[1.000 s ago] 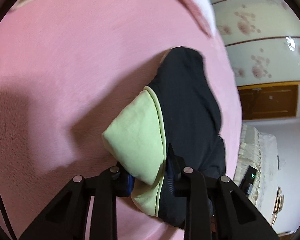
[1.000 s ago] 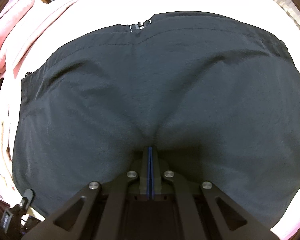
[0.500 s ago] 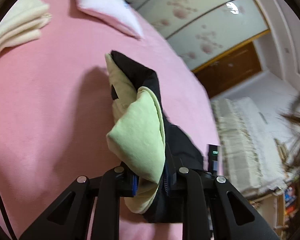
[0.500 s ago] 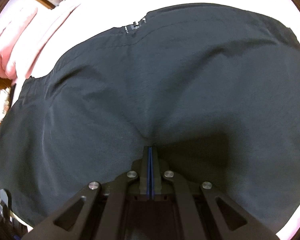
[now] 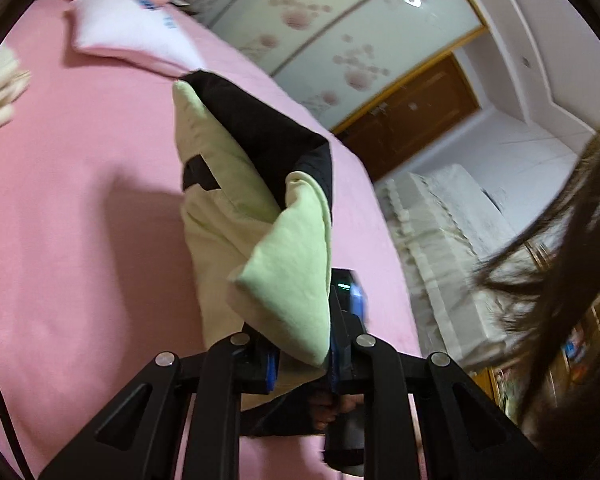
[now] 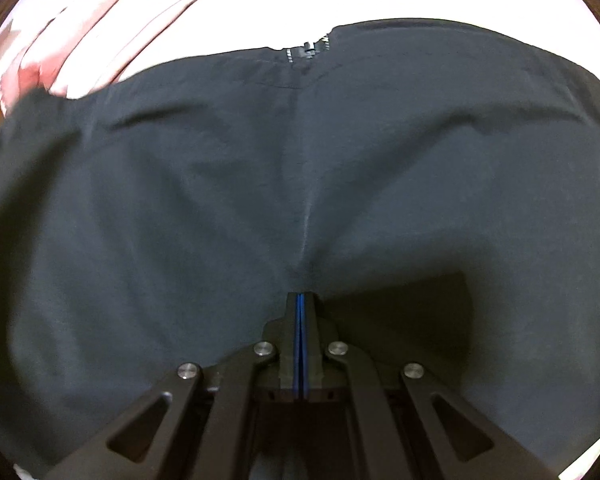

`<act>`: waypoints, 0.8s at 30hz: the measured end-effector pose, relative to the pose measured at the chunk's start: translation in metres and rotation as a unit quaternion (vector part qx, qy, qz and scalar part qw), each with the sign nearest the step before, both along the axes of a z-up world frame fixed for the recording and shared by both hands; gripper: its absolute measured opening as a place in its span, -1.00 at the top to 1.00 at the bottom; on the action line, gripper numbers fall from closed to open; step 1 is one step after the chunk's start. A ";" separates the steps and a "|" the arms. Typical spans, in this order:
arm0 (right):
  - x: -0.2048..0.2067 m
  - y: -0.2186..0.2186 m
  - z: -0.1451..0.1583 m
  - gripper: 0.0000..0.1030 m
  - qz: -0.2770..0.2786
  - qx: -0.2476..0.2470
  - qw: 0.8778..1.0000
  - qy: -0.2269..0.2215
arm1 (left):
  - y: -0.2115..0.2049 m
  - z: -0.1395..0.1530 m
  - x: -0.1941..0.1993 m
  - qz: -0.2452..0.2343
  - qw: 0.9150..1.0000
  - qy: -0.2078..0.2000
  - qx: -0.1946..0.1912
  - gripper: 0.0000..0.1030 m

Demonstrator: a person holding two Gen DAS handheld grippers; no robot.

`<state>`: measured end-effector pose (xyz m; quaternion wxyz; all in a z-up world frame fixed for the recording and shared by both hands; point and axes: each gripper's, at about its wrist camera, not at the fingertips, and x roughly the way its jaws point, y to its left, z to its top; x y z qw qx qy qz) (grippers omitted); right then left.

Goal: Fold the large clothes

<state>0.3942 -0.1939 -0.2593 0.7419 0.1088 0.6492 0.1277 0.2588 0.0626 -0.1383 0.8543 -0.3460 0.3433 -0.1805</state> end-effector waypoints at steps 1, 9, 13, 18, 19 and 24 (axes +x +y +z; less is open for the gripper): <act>0.001 -0.004 0.000 1.00 0.001 0.004 1.000 0.001 | -0.008 0.005 0.001 -0.010 1.000 -0.005 0.000 0.70; 0.016 -0.047 0.010 1.00 0.013 -0.007 1.000 -0.019 | -0.087 0.029 0.007 -0.069 0.997 -0.029 0.007 0.70; 0.020 -0.079 0.019 1.00 0.012 -0.009 0.999 -0.030 | -0.128 0.032 0.011 -0.092 0.995 -0.031 0.033 0.70; 0.025 -0.142 0.041 1.00 0.006 -0.034 0.997 -0.066 | -0.164 0.018 0.014 -0.104 0.994 -0.009 0.036 0.69; 0.025 -0.149 0.044 1.00 0.006 -0.039 0.997 -0.072 | -0.168 0.017 0.016 -0.104 0.994 -0.007 0.038 0.69; 0.029 -0.201 0.055 1.00 0.005 -0.063 0.994 -0.095 | -0.192 0.013 0.017 -0.120 0.992 0.000 0.043 0.69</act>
